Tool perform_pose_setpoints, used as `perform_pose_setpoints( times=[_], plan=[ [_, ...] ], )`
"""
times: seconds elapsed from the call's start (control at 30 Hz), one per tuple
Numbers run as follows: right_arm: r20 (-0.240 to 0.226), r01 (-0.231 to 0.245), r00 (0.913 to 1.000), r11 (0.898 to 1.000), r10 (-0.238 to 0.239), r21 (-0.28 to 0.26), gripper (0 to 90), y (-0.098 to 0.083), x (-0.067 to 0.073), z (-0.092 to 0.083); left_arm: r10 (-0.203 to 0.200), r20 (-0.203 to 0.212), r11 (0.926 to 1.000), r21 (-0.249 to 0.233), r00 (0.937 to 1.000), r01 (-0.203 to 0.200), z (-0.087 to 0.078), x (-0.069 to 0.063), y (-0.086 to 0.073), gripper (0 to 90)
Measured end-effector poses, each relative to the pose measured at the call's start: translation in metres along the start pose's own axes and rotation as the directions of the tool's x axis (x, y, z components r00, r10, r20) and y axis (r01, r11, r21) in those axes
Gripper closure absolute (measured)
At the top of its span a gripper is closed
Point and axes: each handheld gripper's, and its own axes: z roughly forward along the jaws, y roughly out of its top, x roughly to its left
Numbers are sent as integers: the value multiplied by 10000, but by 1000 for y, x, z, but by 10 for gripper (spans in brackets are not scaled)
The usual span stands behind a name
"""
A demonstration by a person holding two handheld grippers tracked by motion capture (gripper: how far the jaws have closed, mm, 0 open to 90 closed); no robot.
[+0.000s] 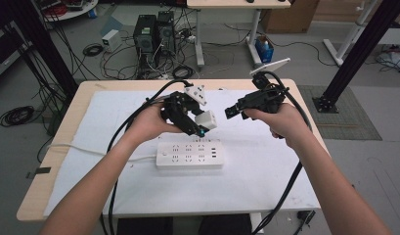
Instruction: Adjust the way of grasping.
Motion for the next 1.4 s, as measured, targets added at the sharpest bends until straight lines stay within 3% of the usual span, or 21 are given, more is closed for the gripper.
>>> perform_pose_setpoints(
  times=[0.17, 0.37, 0.5, 0.63, 0.77, 0.83, 0.87, 0.9, 0.97, 1.0, 1.03, 1.07, 1.1, 1.13, 1.17, 1.2, 1.27, 1.3, 1.33, 1.37, 1.4],
  plan=[
    [-950, -656, 9934, 9977, 635, -191, 266, -1, 1, 8, 15, -53, 9983, -577, 10000, -18, 6, -3, 11, 425],
    [-1337, -1060, 9855, 9944, 1044, -48, 360, -2, -2, 18, 224, -262, 9949, -974, 9994, -248, 10, -5, 19, 425],
    [-1738, -1035, 9794, 9946, 1032, 73, 578, -2, -4, 24, 400, -568, 9951, -881, 9976, -450, 13, -8, 20, 424],
    [-1533, -788, 9851, 9969, 786, 48, 622, 0, -3, 23, 299, -1254, 9988, -343, 9917, -345, 14, -9, 20, 285],
    [-1307, -400, 9906, 9992, 392, -35, 623, 3, -3, 18, -92, -1507, 9998, 175, 9885, 120, 5, -9, 9, 164],
    [-535, 478, 9974, 9988, -482, -91, 623, 7, 3, 10, -362, -1638, 9940, 955, 9858, 524, -6, -8, -6, 164],
    [-150, 859, 9962, 9963, -859, -39, 623, 8, 8, 7, -362, -1638, 9940, 955, 9858, 524, -6, -8, -6, 164],
    [-150, 859, 9962, 9963, -859, -39, 623, 8, 8, 7, -527, -1678, 9874, 1383, 9844, 765, -9, -7, -13, 164],
    [487, 1854, 9810, 9812, -1879, 531, 623, 11, 19, 6, -923, -1636, 9616, 2414, 9822, 1306, -15, -2, -29, 164],
    [1107, 2864, 9479, 9512, -2987, 1146, 623, 13, 31, 8, -1299, -1431, 9369, 3063, 9811, 1688, -17, 2, -38, 164],
    [1446, 3385, 9214, 9278, -3606, 1570, 623, 15, 37, 10, -1465, -1467, 9137, 3588, 9783, 1906, -19, 4, -47, 164],
    [1446, 3385, 9214, 9278, -3606, 1570, 623, 15, 37, 10, -1571, -1667, 8889, 4057, 9734, 2130, -21, 5, -56, 164],
    [2020, 4164, 8623, 8773, -4643, 2387, 623, 17, 47, 16, -1860, -1704, 8582, 4513, 9677, 2445, -22, 8, -67, 164],
    [2020, 4164, 8623, 8773, -4643, 2387, 623, 17, 47, 16, -2281, -1620, 8228, 4951, 9601, 2790, -22, 11, -77, 164],
    [2173, 4369, 8401, 8574, -4970, 2719, 623, 19, 51, 20, -2456, -1701, 7950, 5279, 9543, 2987, -22, 12, -86, 164],
    [2046, 4674, 8167, 8265, -5396, 3138, 623, 22, 56, 25, -2511, -1880, 7744, 5495, 9495, 3136, -23, 13, -95, 164],
    [1898, 4954, 7971, 8005, -5733, 3373, 623, 25, 60, 29, -2713, -2086, 7439, 5740, 9396, 3423, -24, 16, -108, 164],
    [1863, 5007, 7909, 7914, -5829, 3507, 623, 26, 61, 31, -2719, -2162, 7447, 5699, 9377, 3473, -25, 17, -113, 164],
    [1863, 5007, 7909, 7914, -5829, 3507, 623, 26, 61, 31, -2792, -2206, 7485, 5596, 9346, 3557, -26, 17, -116, 164],
    [1907, 5173, 7692, 7695, -6099, 3745, 623, 28, 64, 34, -2878, -2138, 7497, 5563, 9335, 3585, -28, 18, -118, 164],
    [1884, 5134, 7694, 7664, -6103, 3860, 623, 29, 64, 35, -2924, -2127, 7527, 5502, 9324, 3615, -29, 18, -120, 164]
  ],
)
